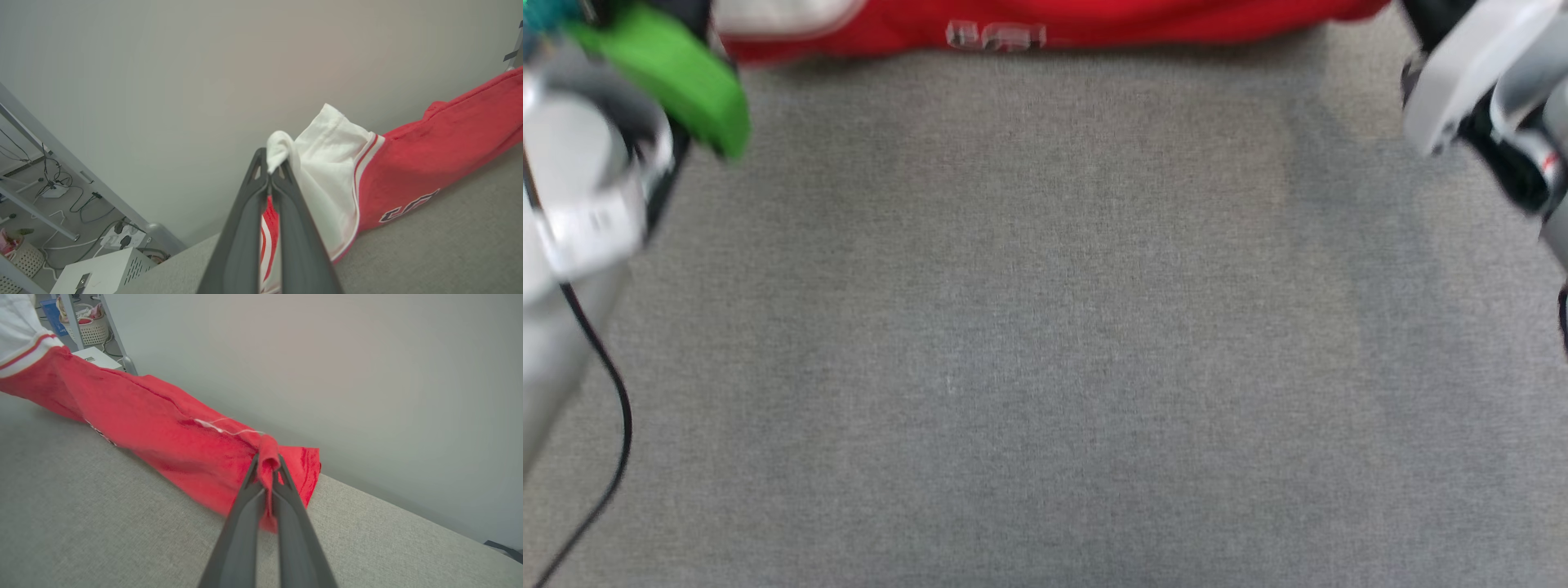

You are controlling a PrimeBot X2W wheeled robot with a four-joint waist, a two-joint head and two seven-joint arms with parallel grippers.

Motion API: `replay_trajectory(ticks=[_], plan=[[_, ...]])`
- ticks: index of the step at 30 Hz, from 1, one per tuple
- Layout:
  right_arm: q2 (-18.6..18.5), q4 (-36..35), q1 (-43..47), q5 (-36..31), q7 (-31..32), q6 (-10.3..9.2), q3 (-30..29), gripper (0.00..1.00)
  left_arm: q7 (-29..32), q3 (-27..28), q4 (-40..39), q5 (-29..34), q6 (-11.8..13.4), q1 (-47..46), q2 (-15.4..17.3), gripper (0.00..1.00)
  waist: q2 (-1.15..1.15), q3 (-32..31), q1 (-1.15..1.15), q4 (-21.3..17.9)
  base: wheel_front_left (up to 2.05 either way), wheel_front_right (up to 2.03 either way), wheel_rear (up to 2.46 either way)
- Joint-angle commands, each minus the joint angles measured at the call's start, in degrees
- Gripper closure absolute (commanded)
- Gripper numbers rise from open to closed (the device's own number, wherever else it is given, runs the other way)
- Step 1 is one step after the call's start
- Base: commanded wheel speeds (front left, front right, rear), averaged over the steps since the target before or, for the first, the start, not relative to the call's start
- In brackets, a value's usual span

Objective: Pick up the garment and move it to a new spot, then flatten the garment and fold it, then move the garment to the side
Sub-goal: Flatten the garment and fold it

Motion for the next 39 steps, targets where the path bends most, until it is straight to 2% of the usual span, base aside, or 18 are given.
replay_trajectory(ticks=[1,9,17,22,28,34,39], plan=[[-0.8,-1.1,2.8,0.9,-0.5,-0.04,1.1,1.0,-0.3,0.1,-1.7,-1.2,1.5,4.6,1.2,1.0,0.0,-5.5,0.0,0.6,0.0,0.0,0.0],[-6.2,-6.6,18.2,5.8,-1.5,-0.04,6.7,1.0,0.3,-1.9,-16.7,-6.6,11.2,29.0,5.0,1.0,0.0,-13.5,0.0,1.9,0.0,0.0,0.0],[-11.1,-11.3,32.2,7.5,-2.9,-0.04,7.7,1.0,1.3,-4.6,-26.9,-12.4,17.9,46.9,7.0,1.0,0.0,-19.6,0.0,2.9,0.0,0.0,0.0],[-12.9,-13.5,40.6,8.3,-2.5,-0.04,6.6,1.0,1.7,-5.8,-31.7,-16.1,22.0,55.9,6.7,1.0,0.0,-22.7,0.0,3.0,0.0,0.0,0.0],[-15.7,-17.3,51.3,10.7,-1.4,-0.04,3.7,1.0,0.6,-5.3,-34.3,-20.5,24.0,65.2,5.6,1.0,0.0,-24.8,0.0,3.4,0.0,0.0,0.0],[-18.1,-22.2,60.1,11.2,0.5,-0.04,-0.1,1.0,0.8,-6.6,-34.9,-22.2,23.0,68.8,4.9,1.0,0.0,-24.6,0.0,3.8,0.0,0.0,0.0],[-18.0,-24.8,64.4,10.5,2.9,-0.04,-4.6,1.0,0.8,-6.5,-34.2,-21.5,23.1,68.5,5.3,1.0,0.0,-23.8,0.0,3.5,0.0,0.0,0.0]])
